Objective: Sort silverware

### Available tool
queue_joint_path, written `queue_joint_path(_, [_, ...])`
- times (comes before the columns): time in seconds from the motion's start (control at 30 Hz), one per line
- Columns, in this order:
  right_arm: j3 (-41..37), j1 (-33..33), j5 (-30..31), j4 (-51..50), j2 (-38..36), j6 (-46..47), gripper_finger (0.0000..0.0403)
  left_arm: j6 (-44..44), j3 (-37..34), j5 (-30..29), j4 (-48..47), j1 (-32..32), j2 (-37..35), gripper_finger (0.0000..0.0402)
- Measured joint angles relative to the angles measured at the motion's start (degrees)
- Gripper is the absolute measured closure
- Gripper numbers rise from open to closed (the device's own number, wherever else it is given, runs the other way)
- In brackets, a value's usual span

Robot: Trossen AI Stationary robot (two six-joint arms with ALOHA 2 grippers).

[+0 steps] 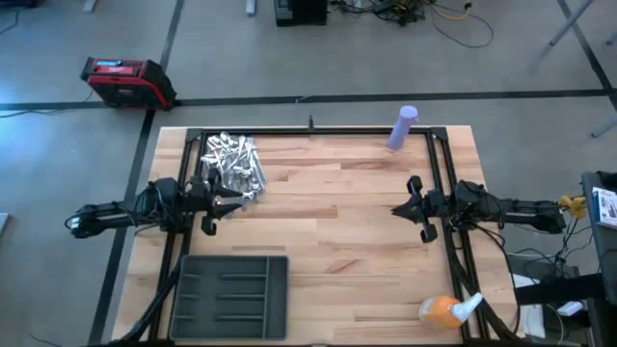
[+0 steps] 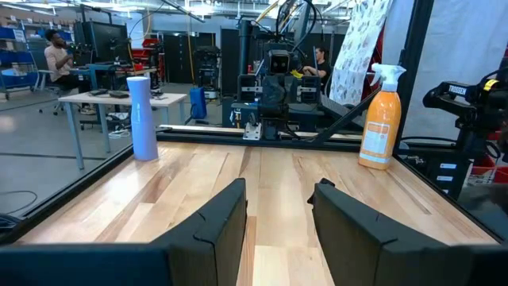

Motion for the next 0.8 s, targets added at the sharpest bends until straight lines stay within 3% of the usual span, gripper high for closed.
queue_joint_path(0.5, [0.0,0.0,0.0,0.4,0.0,0.0,0.0394,0.0,0.0,0.0,0.0,0.0,0.0,0.0269])
queue_joint_path(0.63, [0.0,0.0,0.3,7.7,0.2,-0.6,0.0394,0.0,0.0,0.0,0.0,0.0,0.0,0.0269])
queue_joint_path(0.8, [0.0,0.0,5.2,15.1,2.4,0.3,0.0394,0.0,0.0,0.0,0.0,0.0,0.0,0.0269])
